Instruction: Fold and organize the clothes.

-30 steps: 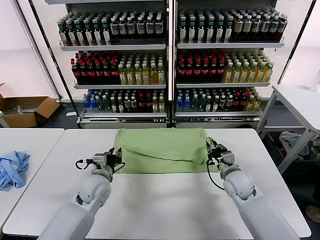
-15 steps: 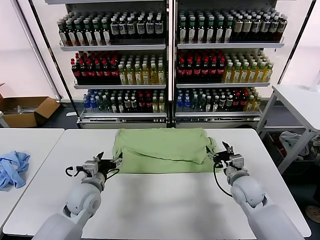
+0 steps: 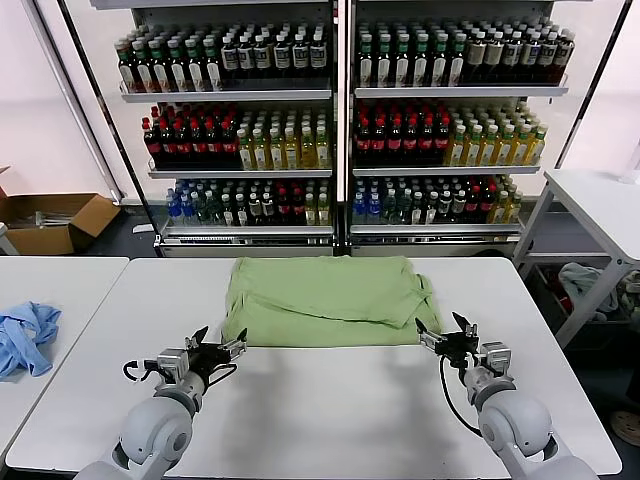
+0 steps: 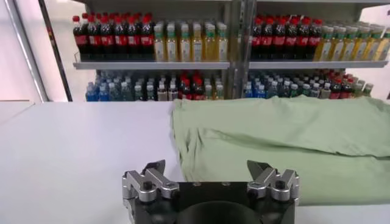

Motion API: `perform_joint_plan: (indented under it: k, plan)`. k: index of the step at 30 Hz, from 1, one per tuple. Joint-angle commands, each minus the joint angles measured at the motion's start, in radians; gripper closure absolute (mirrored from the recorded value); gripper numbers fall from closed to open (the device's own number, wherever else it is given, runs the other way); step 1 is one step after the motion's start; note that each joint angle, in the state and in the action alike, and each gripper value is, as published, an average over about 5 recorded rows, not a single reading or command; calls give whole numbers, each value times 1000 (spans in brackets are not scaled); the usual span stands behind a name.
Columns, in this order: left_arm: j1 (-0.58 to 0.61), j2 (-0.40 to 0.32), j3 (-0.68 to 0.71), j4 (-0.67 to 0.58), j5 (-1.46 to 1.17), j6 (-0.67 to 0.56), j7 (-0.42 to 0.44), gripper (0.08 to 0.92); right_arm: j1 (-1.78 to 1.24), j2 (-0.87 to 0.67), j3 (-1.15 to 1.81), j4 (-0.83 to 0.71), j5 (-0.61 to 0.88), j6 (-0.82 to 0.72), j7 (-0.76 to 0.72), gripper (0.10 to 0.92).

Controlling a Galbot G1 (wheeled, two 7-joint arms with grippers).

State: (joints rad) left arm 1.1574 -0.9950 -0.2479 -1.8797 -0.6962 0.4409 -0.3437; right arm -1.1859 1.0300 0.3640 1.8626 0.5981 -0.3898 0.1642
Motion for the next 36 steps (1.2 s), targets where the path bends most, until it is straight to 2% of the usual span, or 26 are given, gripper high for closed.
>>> perform_joint_plan:
  k: [1,6,11,17,22,26,36]
  plan:
    - [-14,-14,0,68,-10,-6,23,177,-32,10,19,0,29,8,2,203]
    - [-32,-18,2,101,-17,-6,27,177,-38,7,23,-4,29,12,2,204]
    - [-53,-26,3,130,-28,-11,25,177,-33,13,18,-10,22,15,2,249]
    - [-70,-33,9,170,-33,-21,27,192,-15,27,2,-27,4,11,1,397]
    - [-77,-38,15,191,-33,-22,32,278,-3,32,-9,-56,-10,10,0,509]
    - [-87,-43,18,208,-32,-23,37,302,8,32,-9,-77,-13,12,0,523]
    - [-91,-43,20,217,-29,-21,41,304,10,29,-12,-92,-14,21,-10,527]
